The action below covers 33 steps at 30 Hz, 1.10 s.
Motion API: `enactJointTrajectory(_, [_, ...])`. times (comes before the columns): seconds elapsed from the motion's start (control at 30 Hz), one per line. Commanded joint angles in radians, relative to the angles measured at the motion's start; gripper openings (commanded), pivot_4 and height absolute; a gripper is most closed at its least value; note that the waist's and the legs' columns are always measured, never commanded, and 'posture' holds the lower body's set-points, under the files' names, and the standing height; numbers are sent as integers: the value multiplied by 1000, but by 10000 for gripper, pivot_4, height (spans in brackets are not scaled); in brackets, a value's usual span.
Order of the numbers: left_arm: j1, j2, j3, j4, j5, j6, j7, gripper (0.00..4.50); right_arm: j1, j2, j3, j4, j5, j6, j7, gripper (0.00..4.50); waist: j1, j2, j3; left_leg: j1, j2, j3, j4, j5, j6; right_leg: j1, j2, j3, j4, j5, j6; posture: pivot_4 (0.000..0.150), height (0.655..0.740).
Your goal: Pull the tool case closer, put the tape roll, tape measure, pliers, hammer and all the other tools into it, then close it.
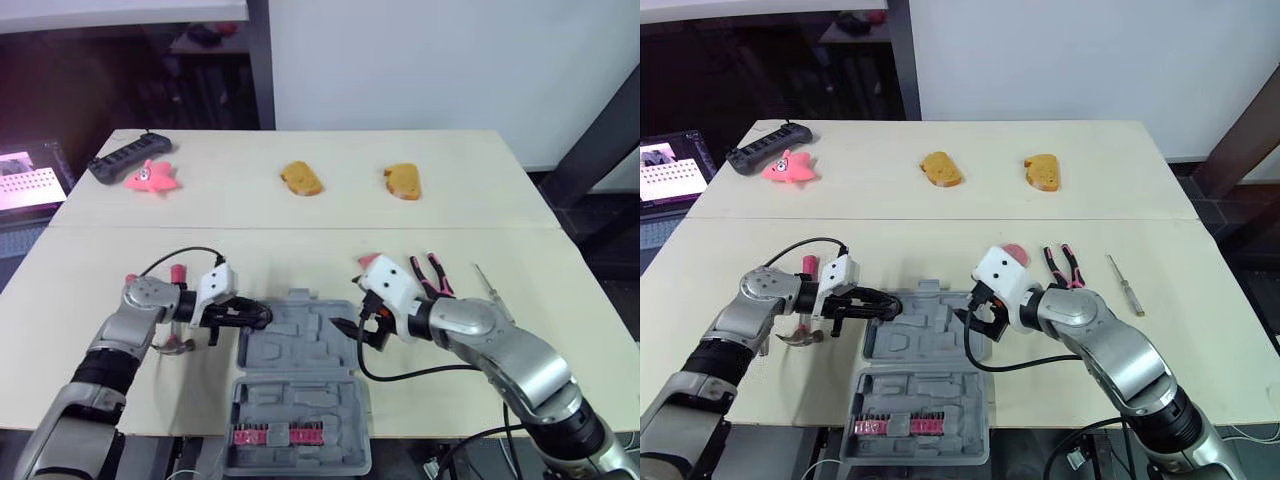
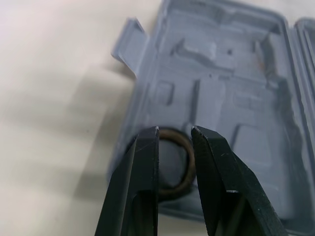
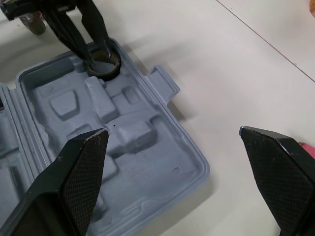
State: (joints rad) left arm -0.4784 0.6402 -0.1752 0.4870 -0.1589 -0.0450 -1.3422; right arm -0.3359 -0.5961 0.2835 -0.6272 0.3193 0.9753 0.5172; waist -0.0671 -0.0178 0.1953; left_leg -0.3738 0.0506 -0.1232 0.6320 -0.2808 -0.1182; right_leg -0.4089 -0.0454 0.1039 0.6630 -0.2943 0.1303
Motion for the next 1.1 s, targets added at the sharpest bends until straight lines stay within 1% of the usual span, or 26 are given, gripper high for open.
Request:
enactJointTrajectory(0.03, [-22,-4,1,26,35,-49,29,11195,-6,3,-18,-35,3,-2,-1,45000,1,0,0,0,0,0,0,0,0,0,0,0,0,0,0,1500,7400])
enactJointTrajectory(0.37, [-32,-9,-47,71,129,-65,56,11195,-4,3,-24,-43,7,11,-5,45000,-1,0,0,1,0,0,0,0,0,0,0,0,0,0,0,1500,7400])
enactJointTrajectory(0.57, [-35,-7,-54,68,139,-45,61,11195,-4,1,-29,-43,6,12,-4,45000,0,1,0,1,0,0,0,0,0,1,0,0,0,0,0,1500,7400])
enactJointTrajectory(0.7, [-45,-12,-25,37,100,-16,60,11195,-6,1,-36,-38,4,4,-5,45000,0,1,0,1,0,0,0,0,0,1,0,0,0,0,0,1500,7400])
enactJointTrajectory(0.87, [-52,4,33,-56,23,42,48,11195,-2,-1,-70,-42,11,-21,5,45000,0,0,0,0,0,0,0,0,0,1,0,0,0,0,0,1500,7400])
enactJointTrajectory(1.0, [-33,63,110,-227,-90,194,12,11195,20,-19,-150,-47,39,-54,32,45000,0,0,0,0,0,0,0,0,0,0,0,0,0,0,0,1500,7400])
enactJointTrajectory(1.1, [-3,137,207,-309,-185,335,15,11195,92,-73,-252,-41,60,-98,80,45000,0,0,0,0,0,0,-1,0,0,0,0,0,0,0,0,1500,7400])
